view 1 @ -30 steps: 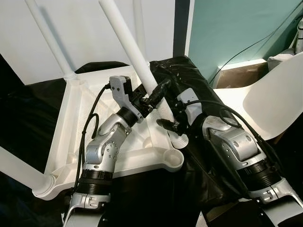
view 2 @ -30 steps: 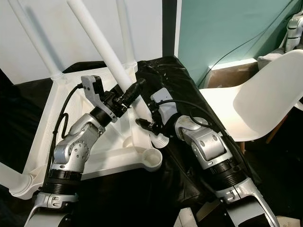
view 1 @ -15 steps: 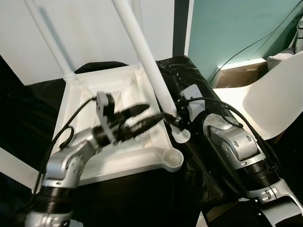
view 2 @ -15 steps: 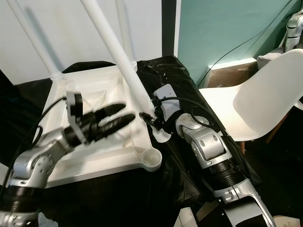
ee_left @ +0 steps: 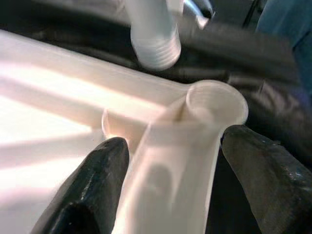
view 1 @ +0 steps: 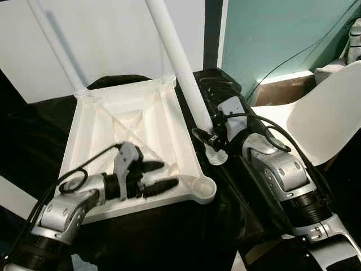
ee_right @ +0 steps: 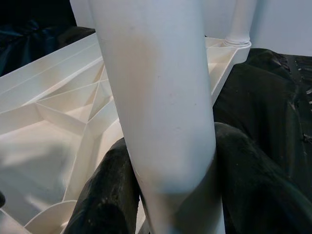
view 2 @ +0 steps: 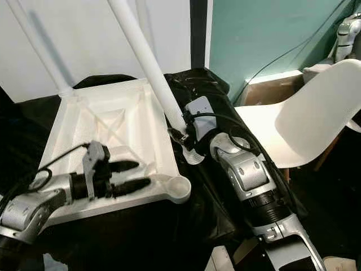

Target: Building children table

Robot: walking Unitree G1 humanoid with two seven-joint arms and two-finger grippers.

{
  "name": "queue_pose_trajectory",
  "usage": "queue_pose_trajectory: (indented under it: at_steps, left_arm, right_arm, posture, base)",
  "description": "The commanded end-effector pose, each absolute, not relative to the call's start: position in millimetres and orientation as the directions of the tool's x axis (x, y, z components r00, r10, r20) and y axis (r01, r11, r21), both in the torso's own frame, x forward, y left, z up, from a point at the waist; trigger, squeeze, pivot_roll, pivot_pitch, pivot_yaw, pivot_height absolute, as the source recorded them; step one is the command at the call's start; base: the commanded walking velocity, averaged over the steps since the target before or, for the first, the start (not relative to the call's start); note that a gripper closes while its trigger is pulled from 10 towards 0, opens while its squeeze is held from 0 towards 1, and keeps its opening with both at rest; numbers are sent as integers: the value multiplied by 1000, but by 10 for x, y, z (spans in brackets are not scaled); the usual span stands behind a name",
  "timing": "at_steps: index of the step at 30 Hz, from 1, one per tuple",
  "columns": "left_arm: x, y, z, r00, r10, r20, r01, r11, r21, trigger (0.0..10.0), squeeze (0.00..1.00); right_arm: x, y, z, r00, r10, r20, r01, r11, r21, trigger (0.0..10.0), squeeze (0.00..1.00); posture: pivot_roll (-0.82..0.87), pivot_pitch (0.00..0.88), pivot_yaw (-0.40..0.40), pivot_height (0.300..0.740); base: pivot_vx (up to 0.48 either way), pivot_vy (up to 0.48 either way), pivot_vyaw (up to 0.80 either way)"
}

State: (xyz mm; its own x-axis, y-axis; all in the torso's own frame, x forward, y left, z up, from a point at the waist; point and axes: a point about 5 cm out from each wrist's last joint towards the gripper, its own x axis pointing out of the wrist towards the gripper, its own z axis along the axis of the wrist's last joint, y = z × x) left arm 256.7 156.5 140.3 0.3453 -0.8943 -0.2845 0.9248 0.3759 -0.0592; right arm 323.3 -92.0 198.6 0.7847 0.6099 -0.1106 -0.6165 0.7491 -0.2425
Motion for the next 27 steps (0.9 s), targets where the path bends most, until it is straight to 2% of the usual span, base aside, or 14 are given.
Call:
queue_pose_trajectory:
  at_steps: [1,3,10,11,12,14,15,17,18,23,24,25,26,27]
  left_arm:
    - [2433,1561,1385,120,-944,-308,979,163,-119,10000,0]
    - [2370,1578,1308,79,-927,-367,980,139,-140,10000,0]
    - [2327,1596,1077,67,-861,-505,979,153,-132,10000,0]
    - [2296,1589,946,56,-824,-563,980,153,-126,8627,0]
    - [2281,1567,907,52,-820,-569,980,152,-130,3608,0]
    - [2271,1552,888,50,-820,-570,979,152,-133,3608,0]
    - [2273,1530,857,55,-816,-575,979,157,-129,1608,0]
    - [2273,1530,857,55,-816,-575,979,157,-129,1608,0]
    - [2291,1500,820,71,-812,-579,978,170,-118,0,0]
    - [2366,1395,739,139,-802,-581,977,208,-54,0,0]
    - [2436,1333,710,200,-792,-576,968,253,-12,8118,0]
    - [2436,1333,710,200,-792,-576,968,253,-12,8118,0]
    - [2510,1281,705,256,-784,-566,955,296,22,10000,0]
    - [2567,1241,728,294,-784,-546,945,325,41,10000,0]
  right_arm:
    - [3225,-880,2091,781,621,-60,-613,746,-261,10000,0]
    - [3224,-865,2099,782,622,-50,-611,748,-257,10000,0]
    - [3191,-795,2116,765,643,-25,-629,739,-243,10000,0]
    - [3150,-743,2133,745,667,-8,-651,724,-229,10000,0]
    - [3118,-719,2141,730,683,2,-666,712,-221,10000,0]
    - [3097,-705,2146,720,694,9,-676,705,-216,10000,0]
    - [3071,-694,2145,707,707,15,-690,694,-206,10000,0]
    - [3071,-694,2145,707,707,15,-690,694,-206,10000,0]
    - [3049,-691,2131,699,715,14,-699,687,-197,10000,0]
    - [3023,-707,2090,693,721,2,-708,681,-188,10000,0]
    - [3017,-717,2074,693,721,-3,-709,681,-184,10000,0]
    - [3017,-717,2074,693,721,-3,-709,681,-184,10000,0]
    - [3014,-730,2050,696,717,-12,-707,683,-182,10000,0]
    - [3011,-738,2027,698,716,-18,-707,685,-177,10000,0]
  posture:
    - [-44,0,45,740]
    - [-44,0,45,740]
    - [-40,0,48,740]
    - [-35,0,51,740]
    - [-35,0,51,740]
    - [-35,0,51,740]
    - [-37,0,47,740]
    - [-37,0,47,740]
    - [-37,0,47,740]
    - [-42,0,44,740]
    - [-42,0,44,740]
    - [-42,0,44,740]
    - [-42,0,44,740]
    - [-42,0,44,740]
  base:
    - [0,0,0]
    - [0,0,0]
    - [0,0,0]
    - [0,0,0]
    - [0,0,0]
    - [0,0,0]
    - [0,0,0]
    - [0,0,0]
    - [0,0,0]
    - [0,0,0]
    - [0,0,0]
    - [0,0,0]
    - [0,0,0]
    - [0,0,0]
